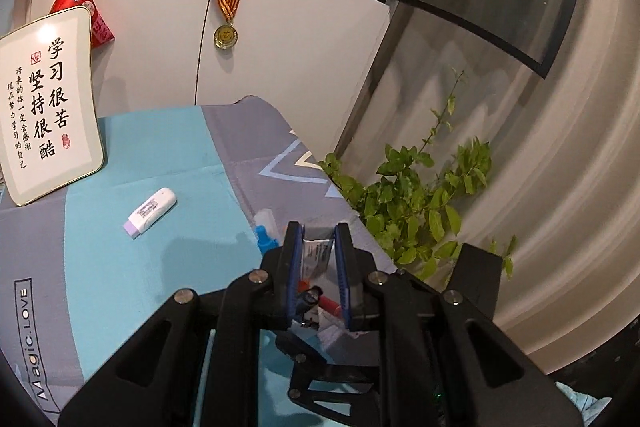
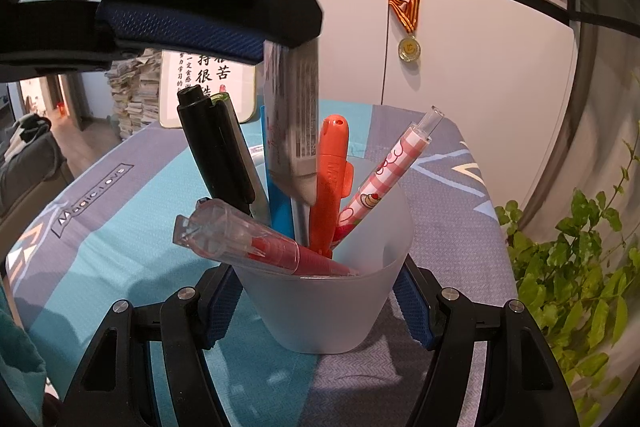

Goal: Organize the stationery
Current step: 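Lower the grey eraser into the cup and open the left gripper, then grasp the white and purple eraser with the left gripper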

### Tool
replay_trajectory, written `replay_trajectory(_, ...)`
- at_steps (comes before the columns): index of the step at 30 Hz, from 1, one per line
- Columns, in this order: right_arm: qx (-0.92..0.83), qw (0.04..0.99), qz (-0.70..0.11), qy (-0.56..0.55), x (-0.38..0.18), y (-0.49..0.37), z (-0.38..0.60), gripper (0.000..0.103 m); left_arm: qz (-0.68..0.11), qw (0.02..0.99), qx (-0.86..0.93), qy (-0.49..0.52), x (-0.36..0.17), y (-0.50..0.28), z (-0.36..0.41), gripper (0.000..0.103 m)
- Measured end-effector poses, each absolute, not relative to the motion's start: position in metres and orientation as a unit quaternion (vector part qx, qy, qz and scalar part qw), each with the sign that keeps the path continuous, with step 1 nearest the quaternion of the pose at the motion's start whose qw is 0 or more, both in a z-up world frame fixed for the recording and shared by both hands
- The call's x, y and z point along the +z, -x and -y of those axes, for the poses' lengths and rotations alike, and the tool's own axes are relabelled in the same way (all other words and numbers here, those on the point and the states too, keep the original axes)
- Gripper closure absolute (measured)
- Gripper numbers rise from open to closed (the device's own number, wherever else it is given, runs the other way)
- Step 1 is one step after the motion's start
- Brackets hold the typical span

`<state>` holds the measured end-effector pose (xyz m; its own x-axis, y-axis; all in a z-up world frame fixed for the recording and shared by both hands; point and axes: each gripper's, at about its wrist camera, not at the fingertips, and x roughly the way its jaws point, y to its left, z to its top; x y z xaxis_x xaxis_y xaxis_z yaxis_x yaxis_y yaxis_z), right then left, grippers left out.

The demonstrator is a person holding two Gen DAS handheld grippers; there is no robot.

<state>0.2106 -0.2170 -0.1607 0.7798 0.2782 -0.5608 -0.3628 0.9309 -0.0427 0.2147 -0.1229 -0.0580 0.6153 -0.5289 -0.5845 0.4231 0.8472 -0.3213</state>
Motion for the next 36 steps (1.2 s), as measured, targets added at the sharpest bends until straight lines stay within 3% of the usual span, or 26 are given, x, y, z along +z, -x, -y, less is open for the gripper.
replay_trajectory(10,0.169,0.940,-0.285,0.077,-0.160,-0.209,0.216,0.032,-0.353,0.893,-0.265,0.085,-0.056,-0.214,0.113,0.082)
replay_trajectory(14,0.168,0.941,-0.284,0.076,-0.160,-0.209,0.217,0.032,-0.345,0.906,-0.233,0.081,-0.058,-0.214,0.093,0.073)
replay_trajectory(24,0.154,0.938,-0.298,0.086,-0.162,-0.210,0.211,0.032,-0.356,0.913,-0.165,0.107,-0.079,-0.219,0.034,0.073)
replay_trajectory(29,0.136,0.942,-0.304,0.047,-0.151,-0.210,0.214,0.023,-0.355,0.918,-0.147,0.100,-0.086,-0.220,0.028,0.073)
replay_trajectory(33,0.114,0.944,-0.306,0.045,-0.146,-0.215,0.212,0.023,-0.352,0.922,-0.141,0.083,-0.091,-0.221,0.027,0.073)
replay_trajectory(36,0.118,0.940,-0.318,0.037,-0.150,-0.221,0.212,0.031,-0.351,0.923,-0.139,0.070,-0.097,-0.221,0.025,0.072)
